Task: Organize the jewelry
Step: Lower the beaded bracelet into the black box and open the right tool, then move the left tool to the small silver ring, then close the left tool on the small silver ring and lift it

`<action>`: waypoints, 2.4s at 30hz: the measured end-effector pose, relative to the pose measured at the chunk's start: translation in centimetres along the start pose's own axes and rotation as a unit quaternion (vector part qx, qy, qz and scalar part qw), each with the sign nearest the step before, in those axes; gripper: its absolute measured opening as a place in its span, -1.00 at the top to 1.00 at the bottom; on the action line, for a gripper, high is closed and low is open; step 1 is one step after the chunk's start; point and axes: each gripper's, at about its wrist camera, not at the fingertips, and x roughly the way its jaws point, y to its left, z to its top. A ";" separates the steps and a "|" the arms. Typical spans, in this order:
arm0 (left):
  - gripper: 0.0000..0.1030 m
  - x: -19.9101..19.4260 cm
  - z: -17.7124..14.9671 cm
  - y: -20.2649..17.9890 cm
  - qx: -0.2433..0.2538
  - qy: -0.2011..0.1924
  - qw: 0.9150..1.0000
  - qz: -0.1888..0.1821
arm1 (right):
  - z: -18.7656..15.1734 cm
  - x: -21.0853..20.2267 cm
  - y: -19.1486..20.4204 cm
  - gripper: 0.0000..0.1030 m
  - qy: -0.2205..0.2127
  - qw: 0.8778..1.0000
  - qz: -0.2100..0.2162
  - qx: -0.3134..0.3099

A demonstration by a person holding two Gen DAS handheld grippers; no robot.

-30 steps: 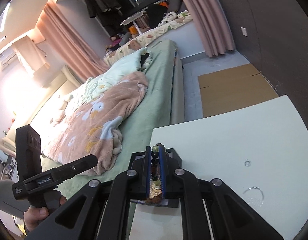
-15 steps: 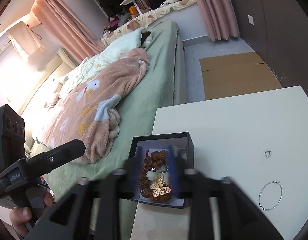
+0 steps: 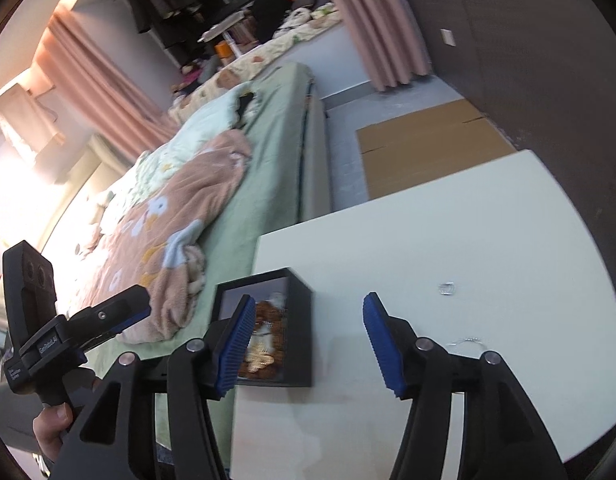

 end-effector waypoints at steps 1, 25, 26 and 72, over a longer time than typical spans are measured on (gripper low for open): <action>-0.86 0.2 0.0 -0.3 0.002 0.001 1.000 0.000 | 0.0 -0.2 -0.6 -0.09 0.000 1.000 -0.004 0.005; -0.86 8.6 -2.3 -11.9 0.092 0.051 0.994 -0.004 | -0.3 -4.2 -13.2 -0.85 0.008 0.992 -0.090 0.085; -0.86 9.1 -2.4 -12.3 0.095 0.054 0.994 -0.004 | -0.3 -4.3 -13.6 -0.85 0.010 0.992 -0.091 0.088; 0.75 19.1 -5.8 -16.7 0.196 0.093 0.974 0.067 | 0.4 -1.2 -19.6 -0.60 0.049 0.988 -0.123 0.084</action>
